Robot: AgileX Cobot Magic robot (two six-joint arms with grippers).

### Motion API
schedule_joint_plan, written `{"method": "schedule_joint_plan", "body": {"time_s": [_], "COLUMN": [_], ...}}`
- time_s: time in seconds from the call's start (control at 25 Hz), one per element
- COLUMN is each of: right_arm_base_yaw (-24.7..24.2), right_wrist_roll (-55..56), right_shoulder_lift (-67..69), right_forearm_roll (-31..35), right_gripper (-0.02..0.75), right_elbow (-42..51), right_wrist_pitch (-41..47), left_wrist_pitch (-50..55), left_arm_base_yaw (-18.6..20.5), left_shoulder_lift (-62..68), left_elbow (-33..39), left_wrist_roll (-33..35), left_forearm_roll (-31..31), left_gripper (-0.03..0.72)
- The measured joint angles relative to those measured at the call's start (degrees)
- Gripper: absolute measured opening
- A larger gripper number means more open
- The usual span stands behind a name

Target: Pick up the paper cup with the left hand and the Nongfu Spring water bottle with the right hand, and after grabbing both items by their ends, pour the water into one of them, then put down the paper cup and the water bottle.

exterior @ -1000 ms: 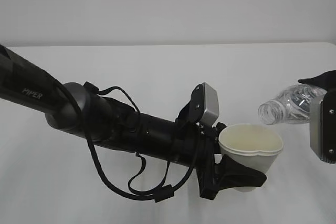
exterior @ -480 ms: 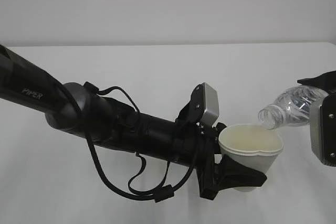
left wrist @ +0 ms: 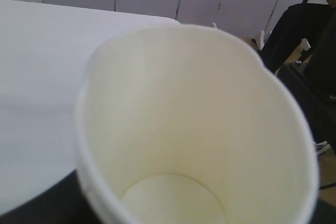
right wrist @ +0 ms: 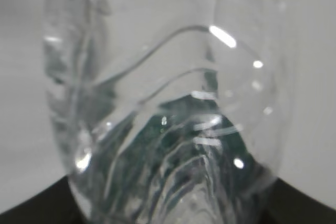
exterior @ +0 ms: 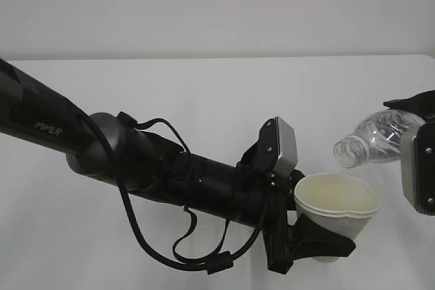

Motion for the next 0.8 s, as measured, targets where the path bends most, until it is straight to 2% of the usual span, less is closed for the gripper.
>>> {"method": "schedule_joint_plan", "body": {"time_s": [0.8], "right_arm_base_yaw": [0.0], "right_wrist_roll": [-3.7], "right_shoulder_lift": [0.0], "right_forearm_roll": [0.0], "right_gripper": [0.405], "right_elbow": [-0.1], "right_wrist_pitch": [-0.4], "left_wrist_pitch": [-1.5], "left_arm_base_yaw": [0.0], "left_shoulder_lift": [0.0], "left_elbow": [-1.2], "left_wrist_roll": [0.0], "left_forearm_roll": [-1.6], "left_gripper": [0.426]}}
